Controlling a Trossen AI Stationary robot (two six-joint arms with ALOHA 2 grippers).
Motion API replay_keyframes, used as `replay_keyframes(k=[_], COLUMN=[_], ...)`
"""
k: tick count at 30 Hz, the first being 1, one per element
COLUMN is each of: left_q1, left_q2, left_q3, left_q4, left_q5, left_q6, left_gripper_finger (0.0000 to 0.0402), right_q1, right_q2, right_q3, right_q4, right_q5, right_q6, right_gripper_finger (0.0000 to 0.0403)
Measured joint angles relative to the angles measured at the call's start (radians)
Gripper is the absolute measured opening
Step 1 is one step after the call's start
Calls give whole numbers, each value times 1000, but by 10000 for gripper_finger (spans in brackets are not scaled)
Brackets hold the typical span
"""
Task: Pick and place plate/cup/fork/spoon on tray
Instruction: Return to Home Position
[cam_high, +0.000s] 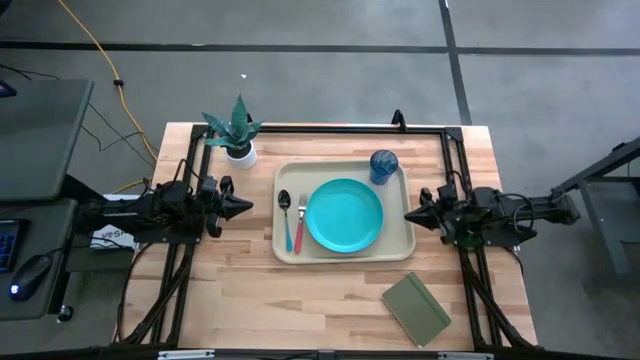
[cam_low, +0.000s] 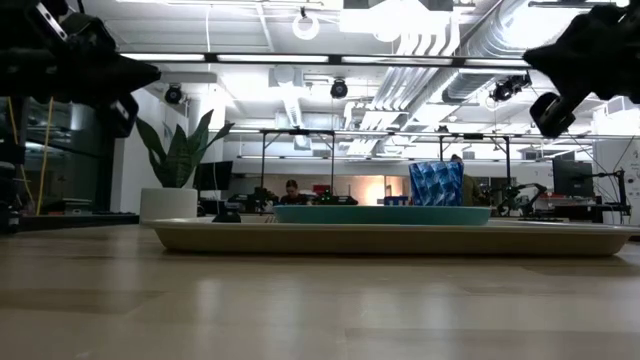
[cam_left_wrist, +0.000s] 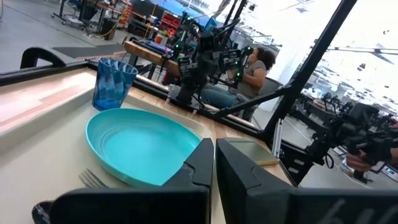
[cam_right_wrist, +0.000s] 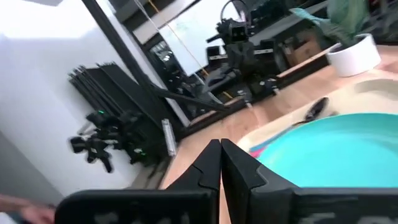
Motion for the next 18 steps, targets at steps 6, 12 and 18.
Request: replay_keyframes(k=[6,12,18], left_q1=[0,0,0], left_q2=[0,1,1], left_q3=[0,0,0], left_q4=[-3,-2,-2], left_q5=[-3,-3,-3], left_q6=[0,0,0], left_gripper_finger=[0,0,0], right_q1=[0,0,0], right_q2=[1,18,24], right_q3=[0,0,0], right_q4=[-40,-65,-65], right_q5=[75,113,112], right_q6=[-142,-262,-307], right_gripper_finger=[0,0,0])
